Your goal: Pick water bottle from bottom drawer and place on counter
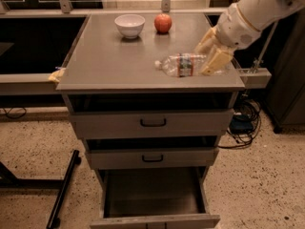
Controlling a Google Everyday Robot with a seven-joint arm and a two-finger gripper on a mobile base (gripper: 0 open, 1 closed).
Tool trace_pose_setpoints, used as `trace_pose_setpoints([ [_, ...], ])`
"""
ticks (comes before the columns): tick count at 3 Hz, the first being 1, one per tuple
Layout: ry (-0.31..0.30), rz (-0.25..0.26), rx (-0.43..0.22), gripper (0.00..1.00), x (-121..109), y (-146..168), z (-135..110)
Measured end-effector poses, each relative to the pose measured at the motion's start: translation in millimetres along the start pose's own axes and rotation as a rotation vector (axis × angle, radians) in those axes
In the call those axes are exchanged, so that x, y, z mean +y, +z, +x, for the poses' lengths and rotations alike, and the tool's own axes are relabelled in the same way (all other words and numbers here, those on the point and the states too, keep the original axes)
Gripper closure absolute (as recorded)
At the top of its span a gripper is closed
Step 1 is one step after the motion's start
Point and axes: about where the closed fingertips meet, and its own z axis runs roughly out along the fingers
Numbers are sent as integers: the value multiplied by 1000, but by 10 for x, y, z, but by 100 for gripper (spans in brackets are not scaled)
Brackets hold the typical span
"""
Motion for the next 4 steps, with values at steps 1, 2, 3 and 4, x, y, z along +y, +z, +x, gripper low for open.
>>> trace_pose_setpoints([
  [1, 0, 8, -9, 100, 8, 120, 23],
  [2, 3, 19, -61, 100, -192, 437, 56],
  [3, 24, 10, -134, 100, -437, 848, 85],
  [4, 41, 9, -163, 100, -585, 1007, 99],
])
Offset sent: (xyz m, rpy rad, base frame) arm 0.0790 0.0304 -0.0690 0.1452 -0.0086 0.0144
